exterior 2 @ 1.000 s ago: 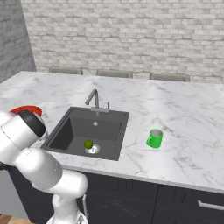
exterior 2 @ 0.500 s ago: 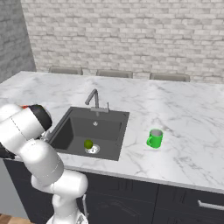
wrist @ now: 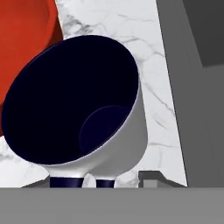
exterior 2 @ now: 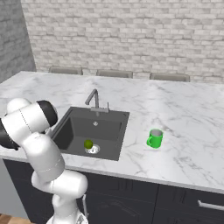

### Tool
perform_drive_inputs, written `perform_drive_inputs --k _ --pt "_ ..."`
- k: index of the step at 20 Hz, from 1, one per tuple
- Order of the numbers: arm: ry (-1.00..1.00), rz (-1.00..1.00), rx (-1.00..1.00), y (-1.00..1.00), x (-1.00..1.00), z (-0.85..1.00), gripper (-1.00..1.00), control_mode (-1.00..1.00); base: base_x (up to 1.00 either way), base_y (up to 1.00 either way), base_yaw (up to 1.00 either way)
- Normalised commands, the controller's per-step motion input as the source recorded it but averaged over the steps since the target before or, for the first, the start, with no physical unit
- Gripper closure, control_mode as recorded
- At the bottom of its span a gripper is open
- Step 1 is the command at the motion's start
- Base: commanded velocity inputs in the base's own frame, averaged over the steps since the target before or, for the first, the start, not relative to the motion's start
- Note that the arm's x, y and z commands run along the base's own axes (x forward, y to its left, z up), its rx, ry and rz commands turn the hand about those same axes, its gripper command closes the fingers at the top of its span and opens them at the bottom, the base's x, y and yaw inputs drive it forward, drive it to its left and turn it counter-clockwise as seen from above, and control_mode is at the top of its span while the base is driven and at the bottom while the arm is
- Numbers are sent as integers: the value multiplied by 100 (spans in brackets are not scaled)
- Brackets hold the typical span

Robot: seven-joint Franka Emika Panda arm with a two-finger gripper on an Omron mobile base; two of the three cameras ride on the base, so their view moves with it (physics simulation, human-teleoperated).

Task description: Clear the mugs and bowl far away from the sink.

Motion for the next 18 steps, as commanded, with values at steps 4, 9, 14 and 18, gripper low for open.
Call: perform_drive_inputs --k 4,9,14,18 --pt "0 -2 0 0 3 0 100 -100 0 0 0" --pt "1 0 0 -3 0 1 100 -100 0 0 0" --pt "1 0 0 0 -1 0 100 -100 0 0 0" --pt "0 0 -5 0 -2 59 100 -100 0 0 0"
